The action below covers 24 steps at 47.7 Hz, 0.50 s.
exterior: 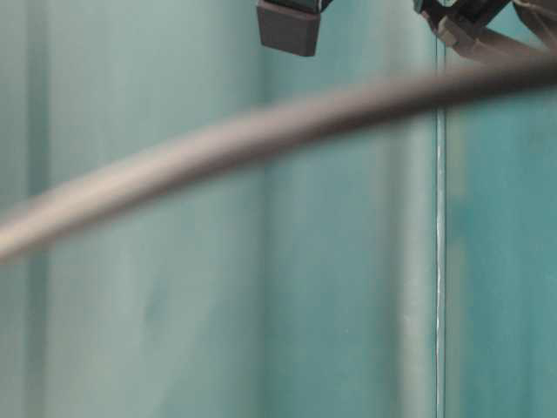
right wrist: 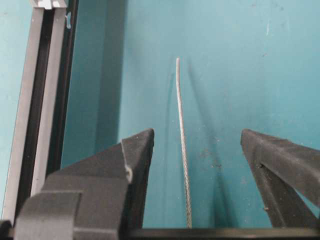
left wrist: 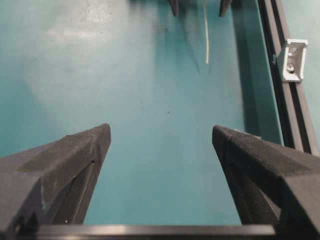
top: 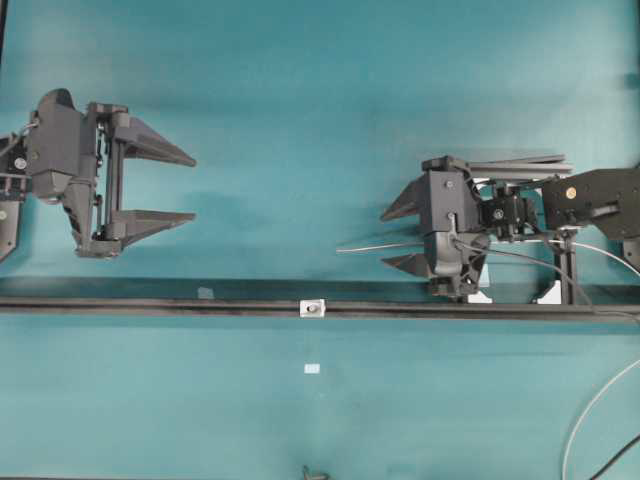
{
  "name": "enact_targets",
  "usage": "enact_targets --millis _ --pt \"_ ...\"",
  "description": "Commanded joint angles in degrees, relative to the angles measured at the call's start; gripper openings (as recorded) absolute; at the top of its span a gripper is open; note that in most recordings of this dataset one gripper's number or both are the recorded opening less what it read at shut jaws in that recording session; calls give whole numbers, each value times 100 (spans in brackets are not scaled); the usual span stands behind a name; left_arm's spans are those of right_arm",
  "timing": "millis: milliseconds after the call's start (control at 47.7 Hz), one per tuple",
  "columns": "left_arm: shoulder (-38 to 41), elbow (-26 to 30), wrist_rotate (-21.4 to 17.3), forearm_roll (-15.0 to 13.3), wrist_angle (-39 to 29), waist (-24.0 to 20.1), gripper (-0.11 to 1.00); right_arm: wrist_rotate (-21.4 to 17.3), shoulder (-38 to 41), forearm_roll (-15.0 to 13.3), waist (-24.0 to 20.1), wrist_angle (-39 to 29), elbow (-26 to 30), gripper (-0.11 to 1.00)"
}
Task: Insert the wire through the hole in the metal fitting marked with a red label.
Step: 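Lower the open right gripper around the grey wire end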
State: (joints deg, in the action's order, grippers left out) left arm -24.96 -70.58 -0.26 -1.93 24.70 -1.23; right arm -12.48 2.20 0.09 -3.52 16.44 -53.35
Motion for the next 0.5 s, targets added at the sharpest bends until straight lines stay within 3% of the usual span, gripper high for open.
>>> enact_targets --millis 0,63,210,294,378,483 --pt "-9 35 0 0 44 -9 54 0 -53 0 -9 53 97 74" --pt "-9 35 0 0 53 -9 54 0 -53 0 -9 62 88 67" --pt "-9 35 0 -9 53 -18 54 0 -53 0 -9 62 97 26" --pt "-9 35 9 -9 53 -9 54 0 -53 0 -9 62 97 8" --pt "-9 35 9 -9 53 -18 54 9 -53 0 -9 53 79 -1" --pt "-9 35 9 -9 53 -9 54 0 -53 0 -9 35 79 -1"
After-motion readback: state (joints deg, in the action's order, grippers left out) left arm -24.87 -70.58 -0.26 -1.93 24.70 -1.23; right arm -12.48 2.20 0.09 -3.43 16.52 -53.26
